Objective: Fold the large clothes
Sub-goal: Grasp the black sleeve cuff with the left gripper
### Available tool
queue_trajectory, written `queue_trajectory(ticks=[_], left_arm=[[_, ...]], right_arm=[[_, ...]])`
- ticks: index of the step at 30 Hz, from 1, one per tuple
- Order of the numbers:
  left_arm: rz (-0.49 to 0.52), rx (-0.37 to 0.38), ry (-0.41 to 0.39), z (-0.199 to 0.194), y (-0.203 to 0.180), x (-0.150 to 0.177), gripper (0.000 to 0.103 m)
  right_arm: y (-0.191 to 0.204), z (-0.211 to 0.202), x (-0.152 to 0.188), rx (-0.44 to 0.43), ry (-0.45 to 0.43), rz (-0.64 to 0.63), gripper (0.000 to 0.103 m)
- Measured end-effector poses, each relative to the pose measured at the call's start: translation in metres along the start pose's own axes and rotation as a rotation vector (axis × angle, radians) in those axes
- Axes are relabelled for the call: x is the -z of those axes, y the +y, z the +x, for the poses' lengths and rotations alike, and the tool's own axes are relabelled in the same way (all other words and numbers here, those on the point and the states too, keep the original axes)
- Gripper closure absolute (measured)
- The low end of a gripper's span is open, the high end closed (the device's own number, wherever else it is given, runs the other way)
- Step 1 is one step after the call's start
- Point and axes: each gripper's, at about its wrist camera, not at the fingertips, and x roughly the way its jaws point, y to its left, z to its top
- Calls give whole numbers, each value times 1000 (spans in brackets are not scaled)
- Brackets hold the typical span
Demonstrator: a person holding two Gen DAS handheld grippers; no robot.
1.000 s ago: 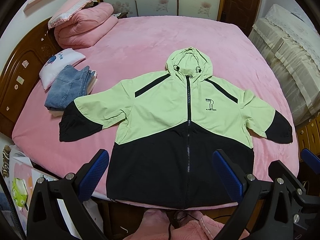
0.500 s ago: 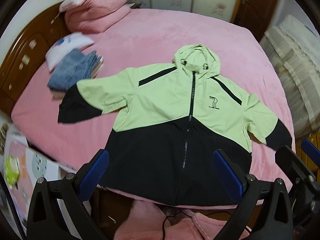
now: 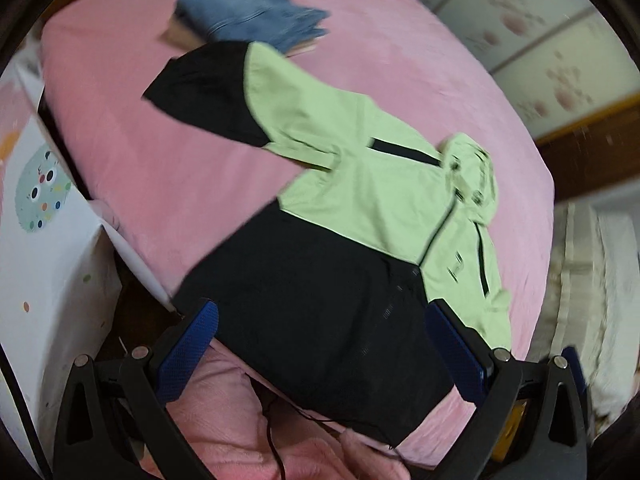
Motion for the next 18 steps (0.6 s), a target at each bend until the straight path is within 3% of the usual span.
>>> queue_trajectory(ticks=[4,10,15,18], left_arm=[[-19,-71,-19,26,34,-53,1],[-89,-162,-122,79,95,-146,5],[-240,-249,-165,145,164,-212,6],[-336,-271,-168,187,203,-233,25]], right_arm=[[40,37,-19,-39,68,-30,1],[107,106,-50,-252,103,21,1],[161,177,-78,-258,99,79,1],[175,212,-80,-273,141,159,1]])
